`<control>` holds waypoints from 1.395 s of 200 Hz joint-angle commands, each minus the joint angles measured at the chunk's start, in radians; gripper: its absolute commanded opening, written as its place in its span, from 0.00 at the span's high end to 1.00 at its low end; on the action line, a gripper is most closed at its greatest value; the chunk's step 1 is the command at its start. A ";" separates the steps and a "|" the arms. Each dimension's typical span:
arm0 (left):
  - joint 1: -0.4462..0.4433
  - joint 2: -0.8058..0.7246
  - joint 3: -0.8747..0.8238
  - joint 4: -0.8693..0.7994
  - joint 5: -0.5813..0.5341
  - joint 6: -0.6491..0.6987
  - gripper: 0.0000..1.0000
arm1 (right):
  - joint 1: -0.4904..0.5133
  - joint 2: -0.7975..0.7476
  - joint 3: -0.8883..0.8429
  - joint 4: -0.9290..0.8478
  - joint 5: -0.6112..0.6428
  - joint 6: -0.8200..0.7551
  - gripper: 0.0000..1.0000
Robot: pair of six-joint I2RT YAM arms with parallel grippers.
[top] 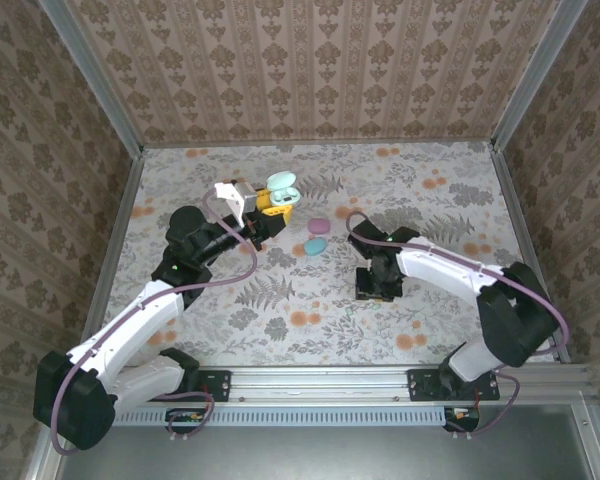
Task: Insert the wireless bluetooth earbuds into the charging case
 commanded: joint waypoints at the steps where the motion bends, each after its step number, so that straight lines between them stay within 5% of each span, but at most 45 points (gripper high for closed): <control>1: 0.010 -0.010 0.014 0.029 0.013 0.004 0.74 | -0.013 -0.049 -0.071 0.019 0.022 0.126 0.63; 97: 0.019 0.000 0.025 0.030 0.027 0.000 0.74 | -0.043 -0.023 -0.208 0.275 -0.068 0.233 0.60; 279: 0.019 0.004 0.031 0.024 0.025 -0.003 0.74 | -0.052 0.114 -0.050 0.191 -0.067 0.074 0.63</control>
